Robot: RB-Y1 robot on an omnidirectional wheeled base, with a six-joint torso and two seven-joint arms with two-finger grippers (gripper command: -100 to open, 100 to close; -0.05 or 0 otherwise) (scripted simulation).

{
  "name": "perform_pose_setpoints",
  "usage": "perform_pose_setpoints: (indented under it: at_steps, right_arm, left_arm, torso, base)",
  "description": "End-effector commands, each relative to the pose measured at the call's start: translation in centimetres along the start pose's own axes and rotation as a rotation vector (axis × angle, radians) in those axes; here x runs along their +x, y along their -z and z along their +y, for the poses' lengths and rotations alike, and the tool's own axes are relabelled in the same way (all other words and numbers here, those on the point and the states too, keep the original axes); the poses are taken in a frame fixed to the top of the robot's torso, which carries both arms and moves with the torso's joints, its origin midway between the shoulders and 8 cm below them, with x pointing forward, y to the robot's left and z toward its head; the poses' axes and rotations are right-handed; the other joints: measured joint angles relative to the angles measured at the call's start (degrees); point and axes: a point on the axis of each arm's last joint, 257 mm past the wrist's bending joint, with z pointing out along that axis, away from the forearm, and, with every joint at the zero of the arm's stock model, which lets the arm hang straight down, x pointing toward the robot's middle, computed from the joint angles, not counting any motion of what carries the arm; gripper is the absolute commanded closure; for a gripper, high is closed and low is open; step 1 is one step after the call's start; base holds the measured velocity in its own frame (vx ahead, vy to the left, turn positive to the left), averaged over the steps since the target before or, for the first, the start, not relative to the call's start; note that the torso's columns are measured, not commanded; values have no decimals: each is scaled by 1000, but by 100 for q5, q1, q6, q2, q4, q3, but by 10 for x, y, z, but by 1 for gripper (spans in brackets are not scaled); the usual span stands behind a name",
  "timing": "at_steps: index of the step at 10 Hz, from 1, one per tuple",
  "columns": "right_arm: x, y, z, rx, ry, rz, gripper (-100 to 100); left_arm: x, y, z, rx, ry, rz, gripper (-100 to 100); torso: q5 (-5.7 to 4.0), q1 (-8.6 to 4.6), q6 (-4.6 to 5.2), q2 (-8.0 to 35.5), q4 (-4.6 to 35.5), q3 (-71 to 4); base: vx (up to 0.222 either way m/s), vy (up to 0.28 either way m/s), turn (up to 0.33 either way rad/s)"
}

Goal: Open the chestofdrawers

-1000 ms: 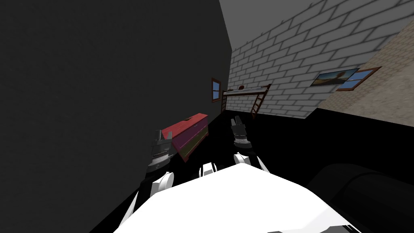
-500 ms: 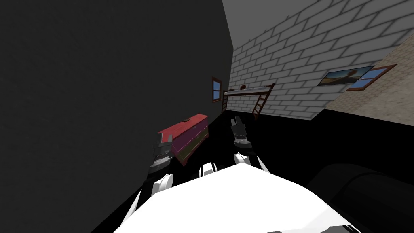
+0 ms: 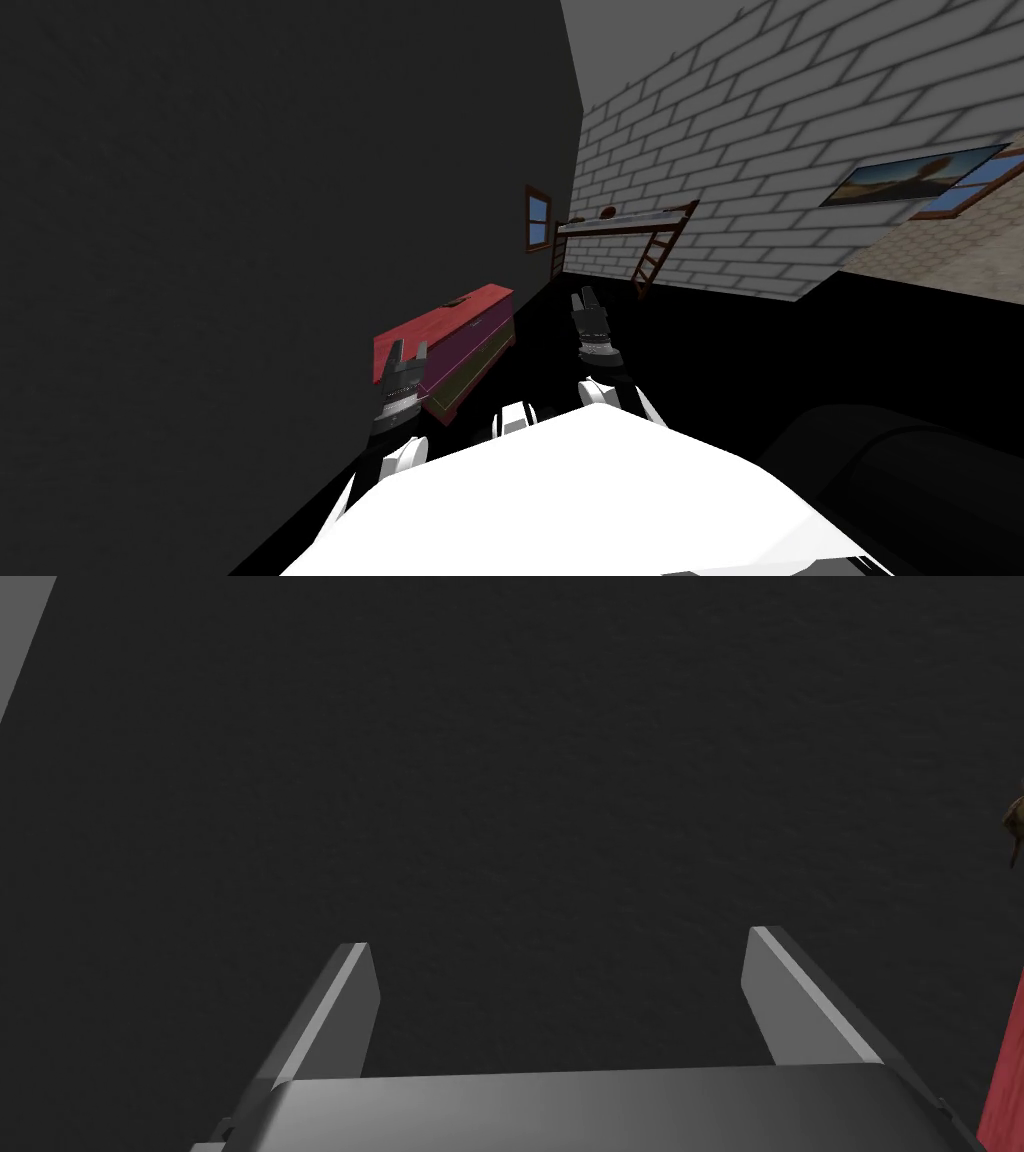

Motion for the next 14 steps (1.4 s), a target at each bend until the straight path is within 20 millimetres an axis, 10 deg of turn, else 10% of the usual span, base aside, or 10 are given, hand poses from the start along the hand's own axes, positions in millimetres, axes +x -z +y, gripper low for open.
perform_pose_setpoints:
  at_steps: [1, 14]
  right_arm:
    - [0, 0, 0, 0, 0, 0, 0]
    - [0, 0, 0, 0, 0, 0, 0]
  left_arm:
    - [-17, 12, 19, -28, 10, -21, -100]
    - [-84, 81, 94, -148, 44, -151, -100]
  torso:
    - [4, 6, 0, 0, 2, 3]
    - [-6, -24, 0, -24, -7, -16]
  base:
    - [154, -82, 52]
    - [140, -78, 32]
